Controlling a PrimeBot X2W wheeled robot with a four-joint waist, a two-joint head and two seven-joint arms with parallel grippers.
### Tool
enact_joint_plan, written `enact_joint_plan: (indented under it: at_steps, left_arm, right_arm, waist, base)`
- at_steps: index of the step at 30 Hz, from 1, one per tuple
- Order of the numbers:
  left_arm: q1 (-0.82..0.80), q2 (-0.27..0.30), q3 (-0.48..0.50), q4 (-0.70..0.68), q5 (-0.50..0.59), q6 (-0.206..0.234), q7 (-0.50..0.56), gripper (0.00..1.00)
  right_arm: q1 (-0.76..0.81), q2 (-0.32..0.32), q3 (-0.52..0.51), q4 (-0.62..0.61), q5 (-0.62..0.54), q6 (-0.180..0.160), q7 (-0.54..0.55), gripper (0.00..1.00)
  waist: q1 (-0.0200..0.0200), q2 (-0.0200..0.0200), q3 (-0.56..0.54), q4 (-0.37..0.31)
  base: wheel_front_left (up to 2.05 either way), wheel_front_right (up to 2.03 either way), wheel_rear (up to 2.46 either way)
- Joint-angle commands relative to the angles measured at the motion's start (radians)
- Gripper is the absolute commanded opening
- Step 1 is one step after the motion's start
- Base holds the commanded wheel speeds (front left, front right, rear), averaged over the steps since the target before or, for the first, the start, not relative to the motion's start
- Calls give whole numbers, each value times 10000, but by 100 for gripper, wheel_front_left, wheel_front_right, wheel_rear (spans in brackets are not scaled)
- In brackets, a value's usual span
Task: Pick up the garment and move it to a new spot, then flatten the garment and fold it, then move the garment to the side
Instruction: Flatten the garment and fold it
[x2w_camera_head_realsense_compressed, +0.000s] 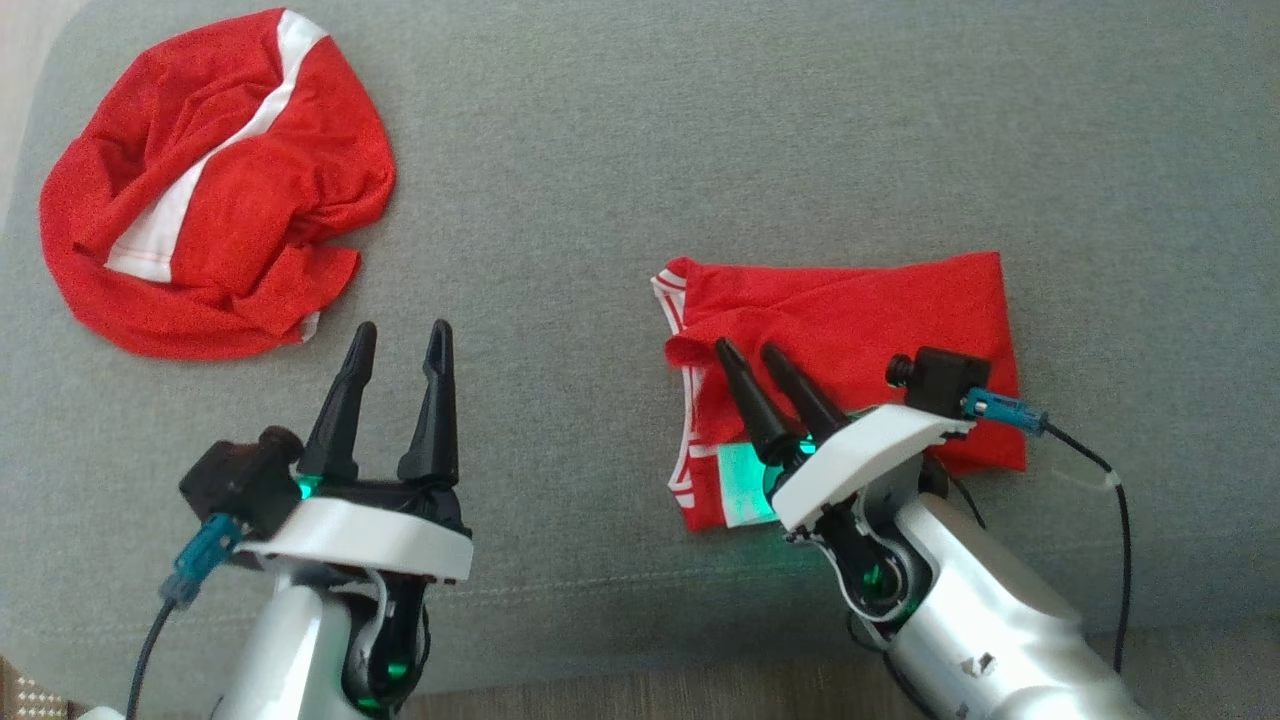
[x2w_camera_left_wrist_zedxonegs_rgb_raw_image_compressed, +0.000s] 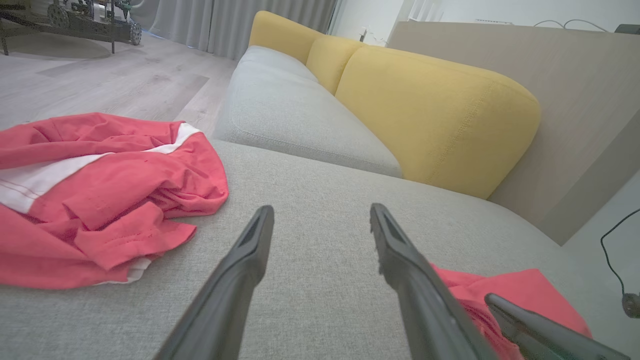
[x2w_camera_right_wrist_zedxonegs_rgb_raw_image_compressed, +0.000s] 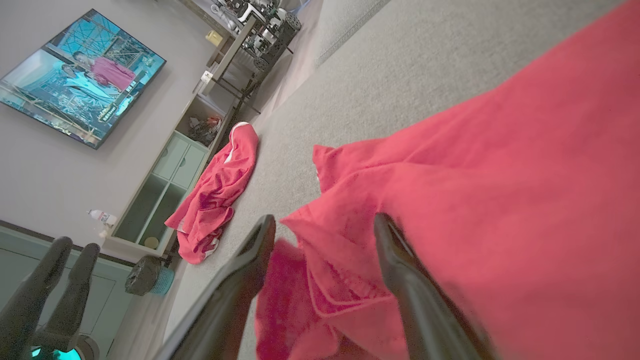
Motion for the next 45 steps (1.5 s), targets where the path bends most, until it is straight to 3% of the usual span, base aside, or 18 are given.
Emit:
enact_joint_plan:
  at_steps: [1,6,9,13,18,24,29,38,45]
  left_arm:
    - [-285,33,321,-282,-25,18,-76,100]
    - [-211,33,403,-263,-6,23,-76,100]
    - [-157,33,453,-279,23,22,-76,100]
    - [-90,33,534,-307,59,19,-76,100]
    - [-102,33,539,-329,102,-21,-76,100]
    - [-137,33,628,-414,29,-52,-76,100]
    - [-149,33,657,-468,59,-88,-76,100]
    - [49,33,566,-654,305,0,-76,100]
    - [69,33,525,-733,323,71,-76,100]
  right_arm:
    - [-378,133,151,-283,55,0,-142,100]
    - [-568,133,67,-647,-95,0,-247,100]
    - [-683,133,-542,-857,-679,0,-255,100]
    - [-807,-99,-2011,-1029,-2011,0,-66,100]
    - [-626,-722,-3575,-1581,-4482,0,178,100]
    - [336,-1080,-4528,-2828,-6710,0,239,100]
    - [1399,-946,-5244,-3238,-8038,0,-312,100]
    - [2345,-276,-5964,-4021,-9025,0,-514,100]
    - [2490,-109,-6017,-4328,-9279,0,-517,100]
  waist:
    - [0,0,-23,-32]
    - [0,0,-168,-237]
    - [0,0,-259,-385]
    - [0,0,-365,-581]
    - [0,0,-412,-696]
    - [0,0,-388,-778]
    - [0,0,-357,-804]
    - [0,0,-349,-832]
    - [0,0,-288,-793]
  base:
    - [0,0,0]
    - [0,0,0]
    - [0,0,0]
    - [0,0,0]
    - [0,0,0]
    - [0,0,0]
    - [0,0,0]
    - [0,0,0]
    - [0,0,0]
